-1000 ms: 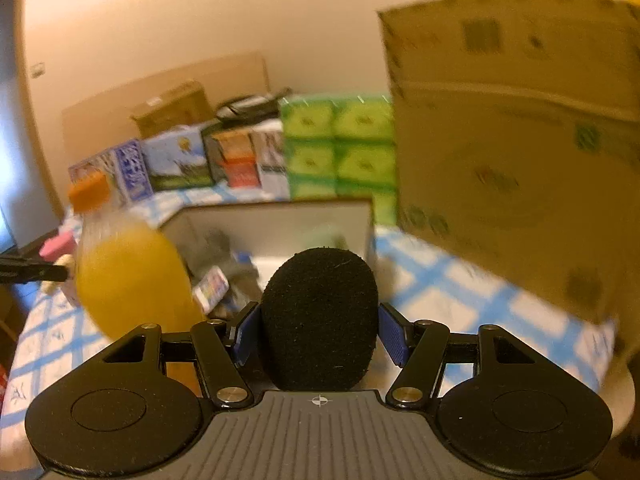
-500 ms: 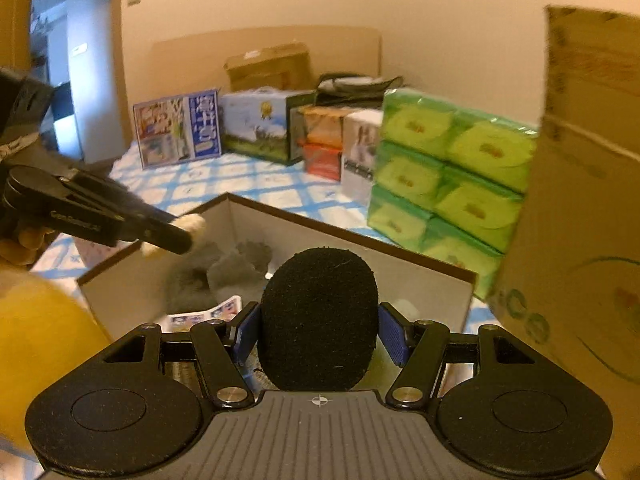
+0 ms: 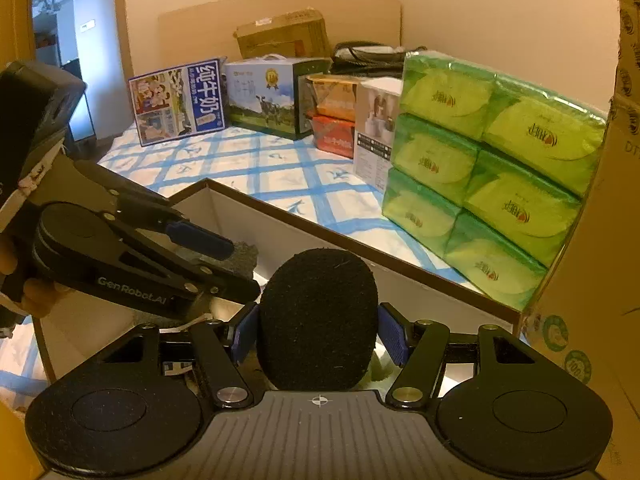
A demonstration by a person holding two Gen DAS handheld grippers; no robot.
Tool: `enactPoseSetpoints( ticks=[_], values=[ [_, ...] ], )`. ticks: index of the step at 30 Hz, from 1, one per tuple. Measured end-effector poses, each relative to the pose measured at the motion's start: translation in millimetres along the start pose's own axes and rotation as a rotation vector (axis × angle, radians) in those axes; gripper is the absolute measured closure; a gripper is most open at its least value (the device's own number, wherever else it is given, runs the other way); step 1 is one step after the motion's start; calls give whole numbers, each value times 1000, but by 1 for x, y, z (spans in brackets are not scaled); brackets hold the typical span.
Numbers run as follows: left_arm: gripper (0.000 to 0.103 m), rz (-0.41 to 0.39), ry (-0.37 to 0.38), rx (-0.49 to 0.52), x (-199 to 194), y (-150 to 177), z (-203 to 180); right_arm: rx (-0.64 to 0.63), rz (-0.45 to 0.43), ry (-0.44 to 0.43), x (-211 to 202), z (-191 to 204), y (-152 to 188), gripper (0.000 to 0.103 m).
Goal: Organize soft objects
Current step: 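Carry the scrunchie and foam pad over the brown box, then open both grippers to drop the scrunchie and pad into the box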
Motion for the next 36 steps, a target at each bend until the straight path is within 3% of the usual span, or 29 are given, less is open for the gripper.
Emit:
enactPoseSetpoints(
  ticks=[15,25,36],
  values=[
    [52,-9,-38,-37,-41,11,29,117,-46,40,-21,-1,-10,31],
    [52,-30,-95,-57,-94,30,35,243,-63,92,-73,-2,13,31],
    [52,-88,-71,-148,-164,52,35,327,-94,153,-133,20,32,30]
  ],
)
Point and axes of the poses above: each gripper's, at about its wrist camera, not at the fingertips, and x roughly the way its jaws point, z to its left, y to its underside, the point moved 7 cm from there along x, roughly the way its jaws point, and after that the axes turned 11 degrees about -x, right-handed, at the moved point
